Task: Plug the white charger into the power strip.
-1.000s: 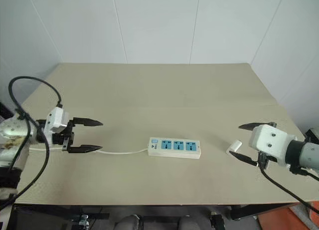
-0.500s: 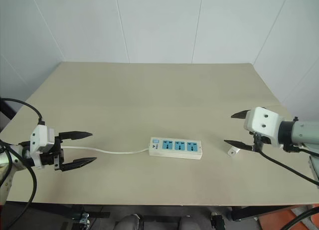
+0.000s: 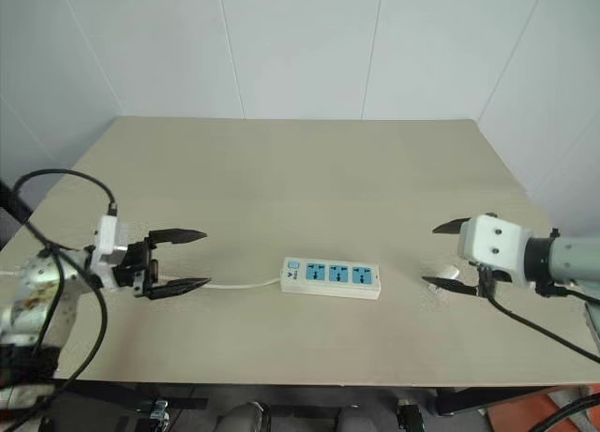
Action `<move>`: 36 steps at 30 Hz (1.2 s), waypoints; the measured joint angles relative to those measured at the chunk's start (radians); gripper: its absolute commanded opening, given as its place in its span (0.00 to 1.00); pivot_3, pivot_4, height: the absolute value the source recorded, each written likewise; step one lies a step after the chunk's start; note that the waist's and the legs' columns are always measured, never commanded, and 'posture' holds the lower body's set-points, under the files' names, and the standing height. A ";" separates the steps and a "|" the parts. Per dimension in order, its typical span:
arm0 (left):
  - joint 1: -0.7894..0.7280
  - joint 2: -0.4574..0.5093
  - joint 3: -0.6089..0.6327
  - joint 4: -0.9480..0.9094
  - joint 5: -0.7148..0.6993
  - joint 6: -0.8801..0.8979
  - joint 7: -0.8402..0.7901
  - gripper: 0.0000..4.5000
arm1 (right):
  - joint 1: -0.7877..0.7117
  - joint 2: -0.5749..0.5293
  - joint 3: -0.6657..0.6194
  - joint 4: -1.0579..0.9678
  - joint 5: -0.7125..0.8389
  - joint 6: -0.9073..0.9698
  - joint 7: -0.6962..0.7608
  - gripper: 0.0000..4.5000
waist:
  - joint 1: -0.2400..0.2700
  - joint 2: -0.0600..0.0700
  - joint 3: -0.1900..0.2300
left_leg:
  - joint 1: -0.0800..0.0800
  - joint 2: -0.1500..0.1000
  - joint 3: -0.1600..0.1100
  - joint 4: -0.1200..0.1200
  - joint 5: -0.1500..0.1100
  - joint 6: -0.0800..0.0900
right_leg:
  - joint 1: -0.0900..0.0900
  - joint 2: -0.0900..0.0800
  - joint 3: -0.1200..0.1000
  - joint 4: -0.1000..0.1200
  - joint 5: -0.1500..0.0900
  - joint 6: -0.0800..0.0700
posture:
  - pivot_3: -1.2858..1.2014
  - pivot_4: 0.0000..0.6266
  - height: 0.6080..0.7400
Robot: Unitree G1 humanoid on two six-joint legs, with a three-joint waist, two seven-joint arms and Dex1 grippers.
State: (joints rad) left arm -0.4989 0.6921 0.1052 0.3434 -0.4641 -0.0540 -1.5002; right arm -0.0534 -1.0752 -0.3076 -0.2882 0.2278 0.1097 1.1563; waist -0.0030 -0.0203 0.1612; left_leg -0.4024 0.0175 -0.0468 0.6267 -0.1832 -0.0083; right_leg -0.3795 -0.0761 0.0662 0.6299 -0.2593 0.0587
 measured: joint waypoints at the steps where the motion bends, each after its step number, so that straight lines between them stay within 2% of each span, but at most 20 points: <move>1: -0.047 -0.017 -0.013 0.059 0.008 -0.022 -0.025 1.00 | 0.023 0.012 -0.008 -0.033 0.004 0.011 -0.010 1.00 | -0.001 0.000 0.000 | -0.001 0.000 0.000 0.000 0.000 0.000 | 0.000 0.000 0.000 0.000 0.000 0.000 | 0.52 0.24 1.00; 7: -0.291 -0.108 -0.175 0.460 0.044 -0.191 -0.107 1.00 | 0.163 0.066 -0.101 -0.220 0.017 0.101 -0.076 1.00 | -0.009 -0.001 0.000 | -0.004 -0.001 -0.001 0.001 0.000 0.000 | -0.002 0.000 0.000 -0.001 0.001 0.002 | 0.52 0.24 1.00; 15: -0.437 -0.238 -0.349 0.796 0.112 -0.390 -0.110 1.00 | 0.383 0.163 -0.272 -0.492 0.023 0.257 -0.137 1.00 | -0.008 -0.002 0.001 | -0.006 -0.002 -0.002 0.002 0.000 0.000 | -0.003 0.000 0.000 0.000 -0.002 0.007 | 0.52 0.24 1.00; 19: -0.462 -0.302 -0.350 0.874 0.134 -0.447 -0.110 1.00 | 0.470 0.209 -0.369 -0.595 0.023 0.321 -0.146 1.00 | -0.008 -0.002 0.001 | -0.006 -0.002 -0.002 0.003 0.000 0.000 | -0.003 0.000 0.000 0.000 -0.002 0.009 | 0.52 0.24 1.00; 25: -0.488 -0.391 -0.283 0.942 0.193 -0.513 -0.110 1.00 | 0.575 0.269 -0.486 -0.703 0.030 0.387 -0.147 1.00 | -0.010 -0.003 0.000 | -0.006 -0.002 -0.002 0.003 0.000 0.000 | -0.003 0.000 0.000 0.000 -0.003 0.010 | 0.52 0.24 1.00; 30: -0.482 -0.422 -0.253 0.971 0.264 -0.516 -0.105 1.00 | 0.637 0.279 -0.547 -0.736 0.043 0.399 -0.147 1.00 | -0.009 -0.003 0.000 | -0.005 -0.002 -0.002 0.003 0.000 0.000 | -0.002 0.000 0.000 0.000 -0.003 0.010 | 0.52 0.24 1.00; 36: -0.469 -0.463 -0.199 0.988 0.325 -0.551 -0.022 1.00 | 0.693 0.283 -0.605 -0.741 0.084 0.391 -0.155 1.00 | -0.007 -0.003 0.000 | -0.005 -0.002 -0.003 0.003 0.000 0.000 | -0.002 -0.001 0.000 -0.001 -0.003 0.011 | 0.52 0.24 1.00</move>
State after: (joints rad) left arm -0.9684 0.2291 -0.0939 1.3312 -0.1393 -0.6048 -1.5220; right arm 0.6400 -0.7918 -0.9123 -1.0290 0.3121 0.5011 1.0018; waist -0.0104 -0.0234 0.1617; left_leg -0.4074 0.0154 -0.0493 0.6300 -0.1833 -0.0082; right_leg -0.3814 -0.0766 0.0664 0.6294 -0.2620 0.0693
